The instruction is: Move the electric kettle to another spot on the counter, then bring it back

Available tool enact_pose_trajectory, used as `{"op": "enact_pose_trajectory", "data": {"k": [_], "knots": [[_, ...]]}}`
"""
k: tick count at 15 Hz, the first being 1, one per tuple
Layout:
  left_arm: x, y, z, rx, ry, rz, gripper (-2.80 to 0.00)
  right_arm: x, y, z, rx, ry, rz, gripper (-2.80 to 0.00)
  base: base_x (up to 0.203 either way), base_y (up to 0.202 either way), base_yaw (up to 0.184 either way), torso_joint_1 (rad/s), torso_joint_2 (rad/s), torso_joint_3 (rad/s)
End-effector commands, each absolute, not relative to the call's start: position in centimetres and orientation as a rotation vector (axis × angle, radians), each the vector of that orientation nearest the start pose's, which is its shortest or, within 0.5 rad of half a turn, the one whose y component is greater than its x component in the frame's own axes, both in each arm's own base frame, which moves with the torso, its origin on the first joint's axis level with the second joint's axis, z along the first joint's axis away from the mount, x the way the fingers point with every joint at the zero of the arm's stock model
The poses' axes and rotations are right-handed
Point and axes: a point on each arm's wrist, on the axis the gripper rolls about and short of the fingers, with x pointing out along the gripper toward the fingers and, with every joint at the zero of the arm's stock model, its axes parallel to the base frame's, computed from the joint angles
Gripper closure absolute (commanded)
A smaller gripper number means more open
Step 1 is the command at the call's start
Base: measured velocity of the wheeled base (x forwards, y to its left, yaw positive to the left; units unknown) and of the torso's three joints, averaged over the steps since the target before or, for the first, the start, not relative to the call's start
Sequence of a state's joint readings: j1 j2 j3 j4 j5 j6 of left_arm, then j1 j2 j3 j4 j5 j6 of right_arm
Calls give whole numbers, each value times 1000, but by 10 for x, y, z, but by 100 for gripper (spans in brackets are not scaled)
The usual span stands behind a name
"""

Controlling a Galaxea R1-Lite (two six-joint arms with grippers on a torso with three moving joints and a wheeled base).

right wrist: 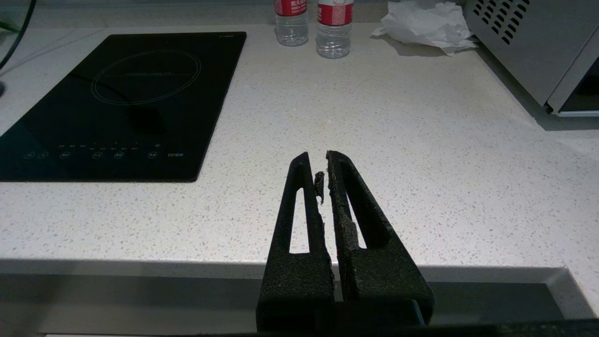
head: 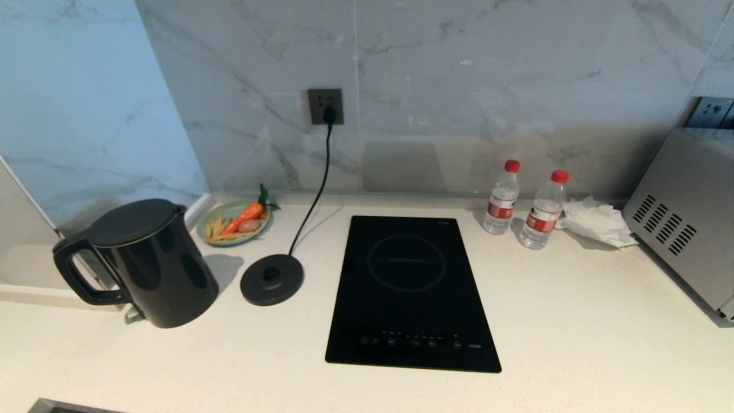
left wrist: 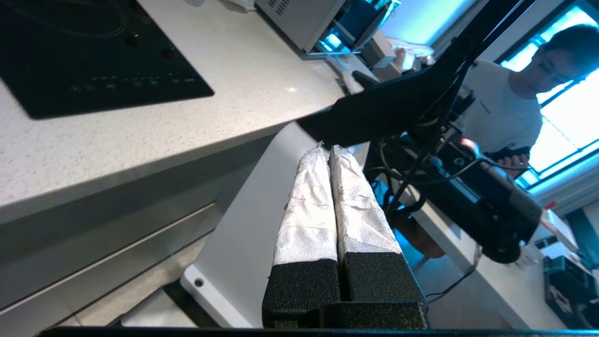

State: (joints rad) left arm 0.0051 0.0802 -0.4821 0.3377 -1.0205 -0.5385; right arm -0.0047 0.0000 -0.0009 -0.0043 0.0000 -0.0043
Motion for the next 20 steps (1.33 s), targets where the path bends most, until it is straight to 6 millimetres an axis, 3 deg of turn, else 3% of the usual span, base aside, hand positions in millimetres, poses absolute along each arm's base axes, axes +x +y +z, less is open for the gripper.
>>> {"op": "enact_pose_trajectory", "data": {"k": [1, 5, 9, 15, 20], "knots": [[-80, -18, 150, -413, 143, -877, 0, -23, 0, 76, -5, -5, -5, 0, 0, 0, 0, 0, 0, 0], [-61, -9, 129, -215, 62, -398, 0, -23, 0, 76, -5, -6, -5, 0, 0, 0, 0, 0, 0, 0], [-48, -1, 108, 15, 92, -60, 0, -23, 0, 76, -5, -6, -5, 0, 0, 0, 0, 0, 0, 0], [-23, 0, 75, 62, 16, 9, 0, -23, 0, 76, -5, -5, -5, 0, 0, 0, 0, 0, 0, 0], [-23, 0, 76, 74, 14, -1, 0, -23, 0, 76, -5, -5, -5, 0, 0, 0, 0, 0, 0, 0]]}}
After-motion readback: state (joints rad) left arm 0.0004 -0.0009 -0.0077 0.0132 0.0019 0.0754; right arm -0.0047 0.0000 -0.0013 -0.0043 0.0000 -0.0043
